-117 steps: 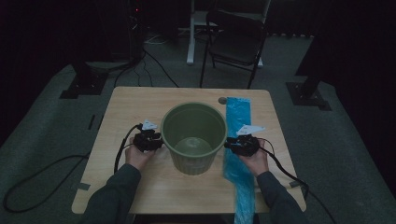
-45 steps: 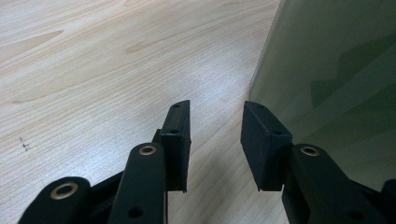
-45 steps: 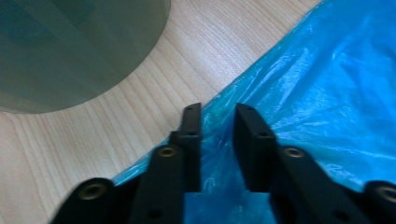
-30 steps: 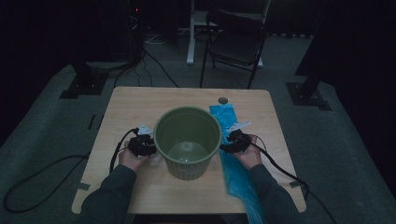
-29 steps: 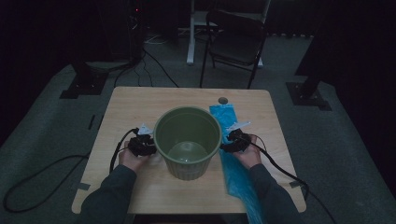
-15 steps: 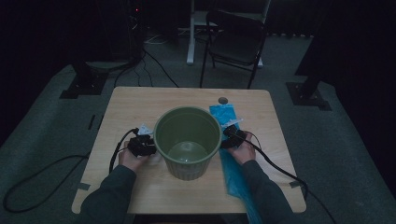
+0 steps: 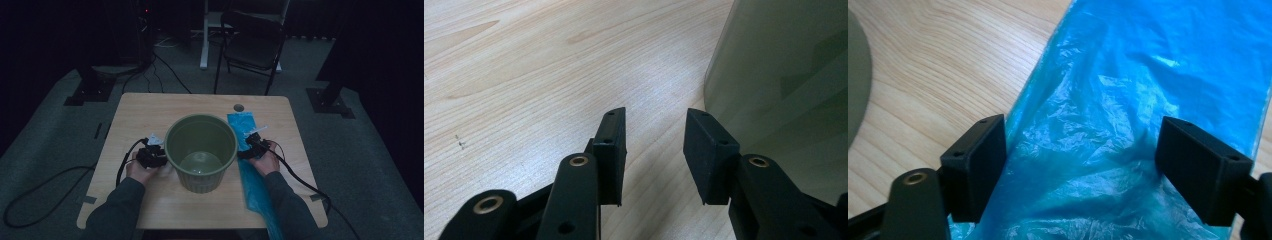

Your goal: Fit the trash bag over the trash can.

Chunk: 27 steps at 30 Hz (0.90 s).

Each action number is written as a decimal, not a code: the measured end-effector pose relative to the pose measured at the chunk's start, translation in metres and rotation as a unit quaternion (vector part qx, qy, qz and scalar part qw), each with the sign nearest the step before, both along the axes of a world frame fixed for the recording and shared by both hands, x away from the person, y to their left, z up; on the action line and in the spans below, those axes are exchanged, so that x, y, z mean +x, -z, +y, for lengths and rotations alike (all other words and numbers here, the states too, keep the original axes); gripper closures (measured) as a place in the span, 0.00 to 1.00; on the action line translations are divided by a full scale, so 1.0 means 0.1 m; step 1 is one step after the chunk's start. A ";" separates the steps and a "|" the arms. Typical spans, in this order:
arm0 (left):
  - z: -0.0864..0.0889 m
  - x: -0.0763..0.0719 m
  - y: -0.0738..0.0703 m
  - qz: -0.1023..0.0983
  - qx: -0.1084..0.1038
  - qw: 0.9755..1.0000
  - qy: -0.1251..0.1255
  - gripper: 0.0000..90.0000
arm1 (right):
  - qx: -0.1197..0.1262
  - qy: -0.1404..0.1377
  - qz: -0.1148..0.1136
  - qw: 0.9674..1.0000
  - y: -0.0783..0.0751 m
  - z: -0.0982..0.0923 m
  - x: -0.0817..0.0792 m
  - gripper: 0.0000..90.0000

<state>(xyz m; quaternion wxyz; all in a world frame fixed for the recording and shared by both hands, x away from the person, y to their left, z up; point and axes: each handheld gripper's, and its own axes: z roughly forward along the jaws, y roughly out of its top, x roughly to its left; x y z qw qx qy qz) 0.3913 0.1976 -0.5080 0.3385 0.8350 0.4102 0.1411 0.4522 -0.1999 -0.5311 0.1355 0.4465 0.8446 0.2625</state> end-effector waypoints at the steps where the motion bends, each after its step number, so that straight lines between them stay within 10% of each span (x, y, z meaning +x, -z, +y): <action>1: 0.00 0.00 0.00 0.001 0.000 1.000 0.001 0.68 | 0.000 0.001 0.000 1.000 0.00 -0.02 0.00 0.22; 9: -0.01 0.00 0.01 0.003 0.002 1.000 0.001 0.68 | -0.008 0.004 0.013 1.000 -0.04 -0.09 -0.02 0.31; 27: -0.01 0.01 0.02 0.007 0.003 1.000 0.003 0.68 | 0.006 -0.014 0.017 1.000 -0.08 -0.32 -0.01 0.98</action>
